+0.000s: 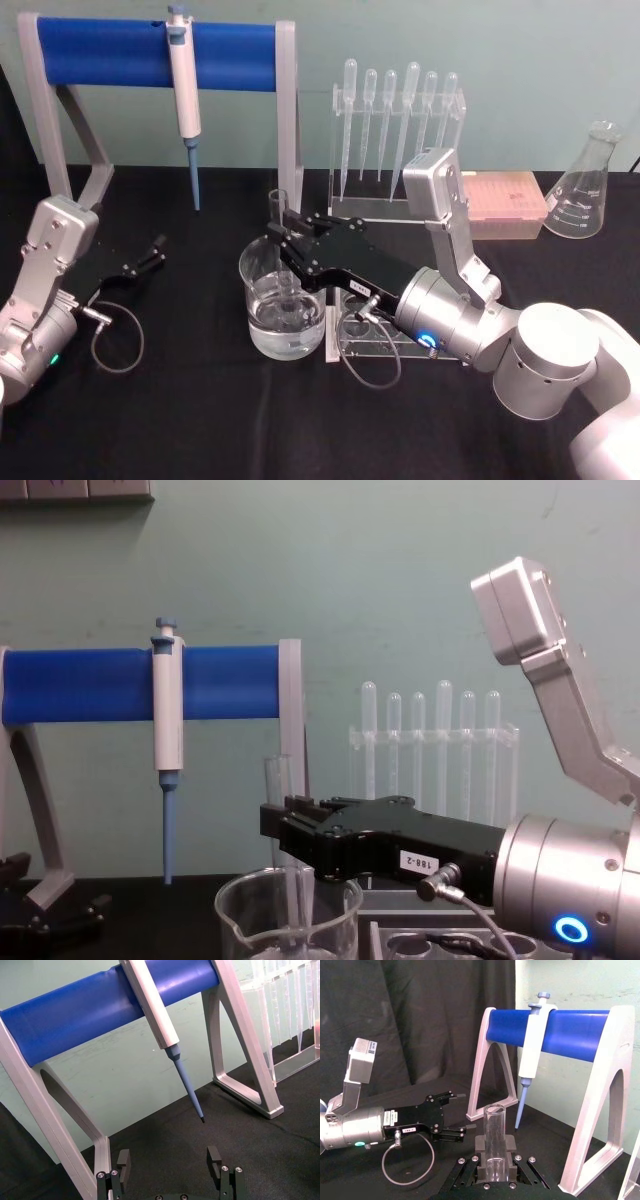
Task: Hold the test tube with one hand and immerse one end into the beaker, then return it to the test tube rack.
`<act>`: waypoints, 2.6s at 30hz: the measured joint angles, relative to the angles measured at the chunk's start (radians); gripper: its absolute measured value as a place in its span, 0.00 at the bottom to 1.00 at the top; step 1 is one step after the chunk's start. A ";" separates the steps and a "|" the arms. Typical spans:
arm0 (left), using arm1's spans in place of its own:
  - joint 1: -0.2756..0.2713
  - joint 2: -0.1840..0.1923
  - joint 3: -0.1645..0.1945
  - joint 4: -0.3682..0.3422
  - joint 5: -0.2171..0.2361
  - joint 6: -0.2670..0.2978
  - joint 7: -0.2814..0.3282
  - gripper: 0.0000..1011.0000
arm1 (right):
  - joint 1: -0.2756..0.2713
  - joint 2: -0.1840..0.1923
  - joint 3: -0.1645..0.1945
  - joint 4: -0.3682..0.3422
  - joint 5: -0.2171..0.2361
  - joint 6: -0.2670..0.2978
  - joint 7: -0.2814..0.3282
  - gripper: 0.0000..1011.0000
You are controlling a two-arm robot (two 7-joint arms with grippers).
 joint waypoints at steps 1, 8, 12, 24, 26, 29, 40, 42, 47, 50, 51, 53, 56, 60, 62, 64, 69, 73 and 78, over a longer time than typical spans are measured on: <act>0.000 0.000 0.000 0.000 0.000 0.000 0.000 0.99 | 0.000 0.000 0.000 0.000 0.000 0.000 0.000 0.22; 0.000 0.000 0.000 0.000 0.000 0.000 0.000 0.99 | 0.000 0.000 0.000 0.000 0.000 0.000 0.000 0.22; 0.000 0.000 0.000 0.000 0.000 0.000 0.000 0.99 | 0.000 0.000 0.000 0.000 0.000 0.000 0.000 0.22; 0.000 0.000 0.000 0.000 0.000 0.000 0.000 0.99 | 0.000 0.000 0.000 0.000 0.000 0.000 0.000 0.22; 0.000 0.000 0.000 0.000 0.000 0.000 0.000 0.99 | 0.000 0.000 0.000 0.000 0.000 0.000 0.000 0.22; 0.000 0.000 0.000 0.000 0.000 0.000 0.000 0.99 | 0.000 0.000 0.000 0.000 0.000 0.000 0.000 0.22; 0.000 0.000 0.000 0.000 0.000 0.000 0.000 0.99 | 0.000 0.000 0.000 0.000 0.000 0.000 0.000 0.22; 0.000 0.000 0.000 0.000 0.000 0.000 0.000 0.99 | 0.000 0.000 0.000 0.000 0.000 0.000 0.000 0.22; 0.000 0.000 0.000 0.000 0.000 0.000 0.000 0.99 | 0.000 0.000 0.000 0.000 0.000 0.000 0.000 0.22; 0.000 0.000 0.000 0.000 0.000 0.000 0.000 0.99 | 0.000 0.000 0.000 0.000 0.000 0.000 0.000 0.22; 0.000 0.000 0.000 0.000 0.000 0.000 0.000 0.99 | 0.000 0.000 0.000 0.000 0.000 0.000 0.000 0.22; 0.000 0.000 0.000 0.000 0.000 0.000 0.000 0.99 | 0.000 0.000 0.000 0.000 0.000 0.000 0.000 0.22; 0.000 0.000 0.000 0.000 0.000 0.000 0.000 0.99 | 0.000 0.000 0.000 0.000 0.000 0.000 0.000 0.22; 0.000 0.000 0.000 0.000 0.000 0.000 0.000 0.99 | 0.000 0.000 0.000 0.000 0.000 0.000 0.000 0.22; 0.000 0.000 0.000 0.000 0.000 0.000 0.000 0.99 | 0.000 0.000 0.000 0.000 0.000 0.000 0.000 0.22; 0.000 0.000 0.000 0.000 0.000 0.000 0.000 0.99 | 0.000 0.000 0.000 0.000 0.000 0.000 0.000 0.22; 0.000 0.000 0.000 0.000 0.000 0.000 0.000 0.99 | 0.000 0.000 0.000 0.000 0.000 0.000 0.000 0.22; 0.000 0.000 0.000 0.000 0.000 0.000 0.000 0.99 | 0.000 0.000 0.000 0.000 0.000 0.000 0.000 0.22; 0.000 0.000 0.000 0.000 0.000 0.000 0.000 0.99 | 0.000 0.000 0.000 0.000 0.000 0.000 0.000 0.22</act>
